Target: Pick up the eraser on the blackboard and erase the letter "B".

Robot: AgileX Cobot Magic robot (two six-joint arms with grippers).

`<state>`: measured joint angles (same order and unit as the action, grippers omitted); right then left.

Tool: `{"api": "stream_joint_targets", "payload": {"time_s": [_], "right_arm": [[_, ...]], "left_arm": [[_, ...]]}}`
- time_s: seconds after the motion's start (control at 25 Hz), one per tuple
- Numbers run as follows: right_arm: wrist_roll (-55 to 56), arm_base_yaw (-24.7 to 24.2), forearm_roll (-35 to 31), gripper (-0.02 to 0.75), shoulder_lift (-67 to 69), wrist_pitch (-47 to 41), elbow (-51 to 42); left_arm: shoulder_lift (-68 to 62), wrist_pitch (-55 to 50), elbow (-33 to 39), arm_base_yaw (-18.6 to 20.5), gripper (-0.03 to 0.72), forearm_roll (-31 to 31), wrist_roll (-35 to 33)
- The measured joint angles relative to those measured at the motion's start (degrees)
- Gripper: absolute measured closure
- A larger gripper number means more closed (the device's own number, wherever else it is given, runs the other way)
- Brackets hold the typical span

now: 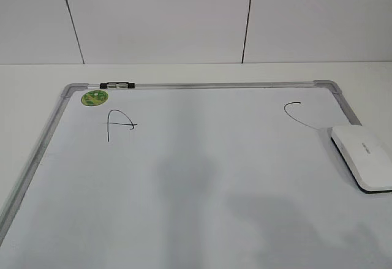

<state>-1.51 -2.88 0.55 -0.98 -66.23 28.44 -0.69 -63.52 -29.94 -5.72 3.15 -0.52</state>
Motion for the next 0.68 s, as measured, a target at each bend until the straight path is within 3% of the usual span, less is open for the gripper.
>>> {"api": "stream_joint_targets", "payload": {"time_s": [0.68], "right_arm": [[0.03,0.0,-0.1,0.152,0.0,0.0,0.0]], "left_arm": [[0.0,0.0,0.0,0.0,0.451,0.0,0.0]]}}
